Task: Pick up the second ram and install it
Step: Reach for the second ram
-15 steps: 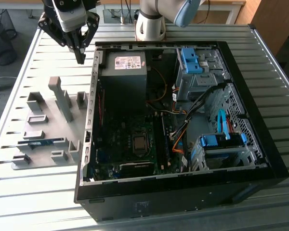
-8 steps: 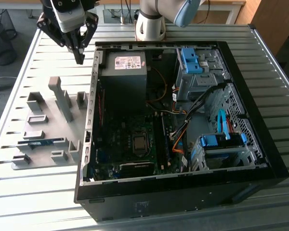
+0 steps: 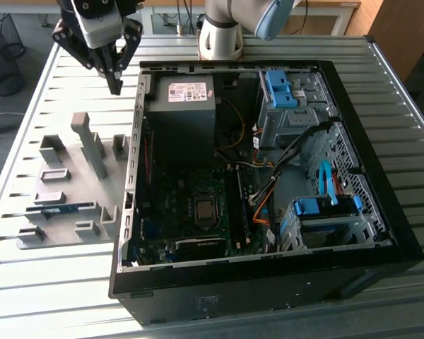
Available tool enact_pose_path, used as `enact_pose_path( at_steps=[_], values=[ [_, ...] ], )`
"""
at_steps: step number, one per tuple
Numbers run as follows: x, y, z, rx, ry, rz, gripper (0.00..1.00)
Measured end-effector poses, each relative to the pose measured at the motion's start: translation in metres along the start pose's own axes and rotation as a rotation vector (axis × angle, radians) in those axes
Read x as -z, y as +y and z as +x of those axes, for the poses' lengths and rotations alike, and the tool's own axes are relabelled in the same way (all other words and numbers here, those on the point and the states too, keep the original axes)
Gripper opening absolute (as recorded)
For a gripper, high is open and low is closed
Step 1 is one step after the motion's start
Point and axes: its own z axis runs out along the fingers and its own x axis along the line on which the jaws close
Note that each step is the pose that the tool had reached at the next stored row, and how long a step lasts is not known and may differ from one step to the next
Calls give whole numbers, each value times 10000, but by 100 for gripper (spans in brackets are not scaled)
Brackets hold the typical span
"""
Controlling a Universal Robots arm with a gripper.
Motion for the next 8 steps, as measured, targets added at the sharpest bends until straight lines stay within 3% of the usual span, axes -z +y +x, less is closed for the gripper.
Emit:
enact_pose_path(
  at_steps=[8],
  values=[
    [-5, -3, 33, -1, 1, 0, 11]
  ],
)
